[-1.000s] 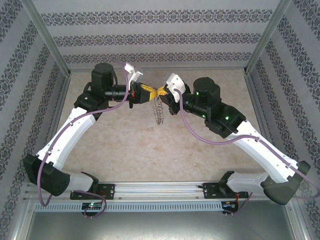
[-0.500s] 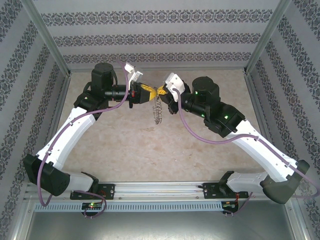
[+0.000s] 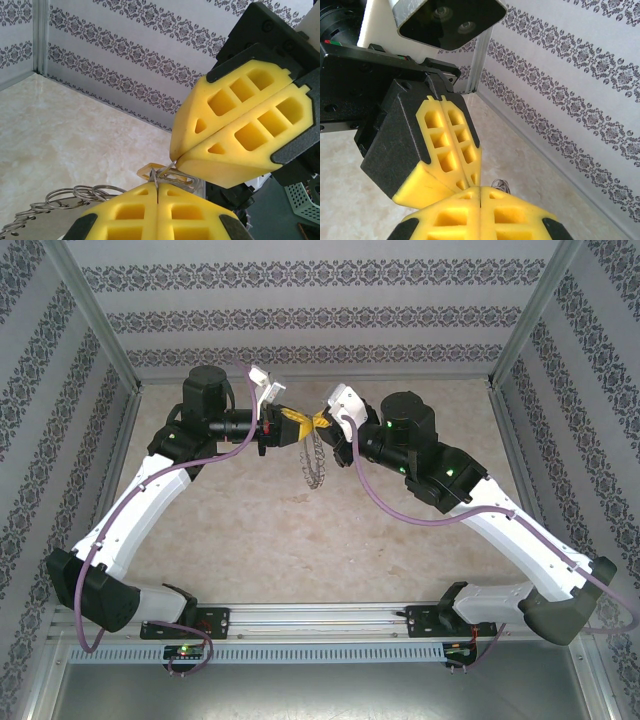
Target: Put the keys on the keyring
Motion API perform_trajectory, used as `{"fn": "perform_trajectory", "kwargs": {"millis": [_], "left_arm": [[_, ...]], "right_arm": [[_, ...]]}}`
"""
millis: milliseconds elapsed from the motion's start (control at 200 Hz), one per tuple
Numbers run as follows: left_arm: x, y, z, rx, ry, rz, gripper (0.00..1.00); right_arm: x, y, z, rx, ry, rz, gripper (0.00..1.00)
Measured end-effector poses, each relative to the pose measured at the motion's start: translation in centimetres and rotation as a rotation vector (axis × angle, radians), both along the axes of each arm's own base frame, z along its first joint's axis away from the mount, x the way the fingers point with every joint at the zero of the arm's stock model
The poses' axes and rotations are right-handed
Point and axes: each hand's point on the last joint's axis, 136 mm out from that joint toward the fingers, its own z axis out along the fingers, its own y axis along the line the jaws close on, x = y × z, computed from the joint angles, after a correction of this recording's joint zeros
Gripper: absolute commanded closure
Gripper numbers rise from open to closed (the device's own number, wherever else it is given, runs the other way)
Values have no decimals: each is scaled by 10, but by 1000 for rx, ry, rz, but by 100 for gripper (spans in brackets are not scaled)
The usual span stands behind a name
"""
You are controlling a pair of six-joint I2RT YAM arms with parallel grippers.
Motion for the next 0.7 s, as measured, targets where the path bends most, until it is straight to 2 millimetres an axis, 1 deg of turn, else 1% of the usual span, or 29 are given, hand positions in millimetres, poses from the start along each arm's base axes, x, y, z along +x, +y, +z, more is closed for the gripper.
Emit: {"fn": "perform_trajectory", "kwargs": {"millis": [415, 575, 699], "left_arm": [[0, 0, 0, 0, 0, -1, 100], [0, 0, 0, -1, -1, -2, 100], [-1, 0, 0, -2, 0, -5, 100]], "right_arm": [[0, -2, 0, -3, 0, -8, 100], [-2, -4, 4, 4, -6, -8, 100], [-3, -5, 12, 17, -18, -7, 100]]}}
